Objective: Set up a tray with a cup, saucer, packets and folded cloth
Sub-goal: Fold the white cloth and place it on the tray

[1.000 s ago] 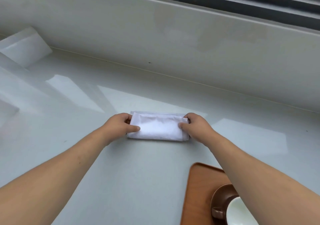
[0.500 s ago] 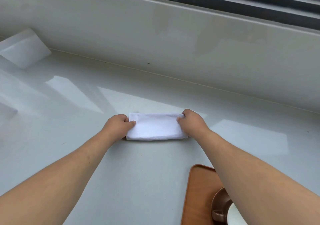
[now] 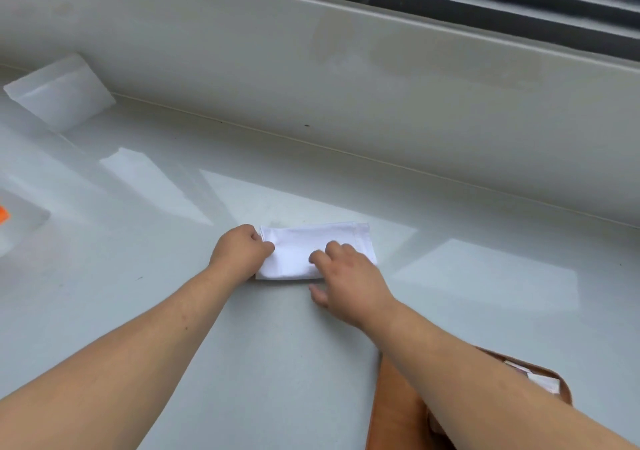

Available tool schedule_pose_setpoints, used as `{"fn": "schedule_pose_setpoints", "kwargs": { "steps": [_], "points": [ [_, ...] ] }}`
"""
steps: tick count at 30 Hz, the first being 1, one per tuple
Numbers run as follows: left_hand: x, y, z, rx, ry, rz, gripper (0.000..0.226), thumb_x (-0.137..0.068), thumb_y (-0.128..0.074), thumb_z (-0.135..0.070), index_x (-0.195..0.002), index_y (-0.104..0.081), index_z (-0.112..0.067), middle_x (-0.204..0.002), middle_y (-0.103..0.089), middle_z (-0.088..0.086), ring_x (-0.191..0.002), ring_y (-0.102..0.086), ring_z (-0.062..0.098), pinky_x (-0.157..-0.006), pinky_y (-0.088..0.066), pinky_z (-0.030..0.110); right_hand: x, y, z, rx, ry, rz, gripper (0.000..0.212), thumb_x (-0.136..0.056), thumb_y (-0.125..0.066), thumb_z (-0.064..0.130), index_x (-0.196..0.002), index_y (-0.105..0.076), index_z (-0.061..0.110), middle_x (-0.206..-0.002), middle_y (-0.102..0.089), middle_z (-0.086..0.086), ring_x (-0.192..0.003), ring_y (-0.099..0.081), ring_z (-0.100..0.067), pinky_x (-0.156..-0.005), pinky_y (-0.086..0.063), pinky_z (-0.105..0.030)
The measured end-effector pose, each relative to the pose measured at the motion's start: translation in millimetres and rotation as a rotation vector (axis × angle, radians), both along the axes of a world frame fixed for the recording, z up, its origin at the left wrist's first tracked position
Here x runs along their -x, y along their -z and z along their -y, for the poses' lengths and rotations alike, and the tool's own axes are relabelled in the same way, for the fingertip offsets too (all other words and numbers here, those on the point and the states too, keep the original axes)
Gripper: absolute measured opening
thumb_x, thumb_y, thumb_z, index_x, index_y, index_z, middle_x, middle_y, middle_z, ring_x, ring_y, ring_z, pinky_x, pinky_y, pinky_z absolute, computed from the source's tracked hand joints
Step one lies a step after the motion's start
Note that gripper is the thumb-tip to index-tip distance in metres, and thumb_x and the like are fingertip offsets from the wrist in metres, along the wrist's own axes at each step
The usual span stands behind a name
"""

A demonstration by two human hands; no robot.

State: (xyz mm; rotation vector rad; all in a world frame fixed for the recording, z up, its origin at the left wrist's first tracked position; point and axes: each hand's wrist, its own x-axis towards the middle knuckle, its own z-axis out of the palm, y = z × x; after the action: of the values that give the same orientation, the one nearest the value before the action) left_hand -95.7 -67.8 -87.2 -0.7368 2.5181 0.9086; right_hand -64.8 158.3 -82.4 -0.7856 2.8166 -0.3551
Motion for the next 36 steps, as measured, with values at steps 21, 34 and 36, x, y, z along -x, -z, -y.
{"fn": "schedule_pose_setpoints", "kwargs": {
  "steps": [21,34,36],
  "points": [
    [-110,-13,31,0.226,0.717,-0.021,0.078,-0.081,-0.061,-0.027,-0.147,-0.029,-0.054,-0.127,-0.04,-0.009,-0.097,-0.061,0.018,-0.07,-0.05,0.032,-73,-3,-23,0.222,0.093,0.141,0.026,-0.09,-0.057,0.012,-0.11,-0.071,0.021,-0.116,-0.068,0.007,-0.099,-0.066,-0.022,-0.08,-0.052,-0.035],
    [-120,-6,-15,-0.345,0.627,0.01,0.039,-0.077,-0.08,-0.023,-0.109,-0.067,-0.04,-0.094,-0.065,-0.007,-0.077,-0.062,0.008,-0.065,-0.044,0.018,-87,-13,-25,0.448,0.35,0.477,0.016,-0.08,-0.056,0.039,-0.091,-0.062,0.029,-0.079,-0.068,0.006,-0.071,-0.059,-0.011,-0.062,-0.046,-0.026],
    [-122,-9,-16,-0.41,0.61,0.002,0.041,-0.07,-0.085,-0.031,-0.105,-0.065,-0.042,-0.097,-0.067,-0.006,-0.082,-0.064,0.011,-0.071,-0.053,0.027,-83,-14,-19,0.478,0.393,0.486,0.015,-0.082,-0.054,0.04,-0.092,-0.062,0.031,-0.082,-0.07,0.008,-0.075,-0.064,-0.008,-0.064,-0.048,-0.025]
  ]
}}
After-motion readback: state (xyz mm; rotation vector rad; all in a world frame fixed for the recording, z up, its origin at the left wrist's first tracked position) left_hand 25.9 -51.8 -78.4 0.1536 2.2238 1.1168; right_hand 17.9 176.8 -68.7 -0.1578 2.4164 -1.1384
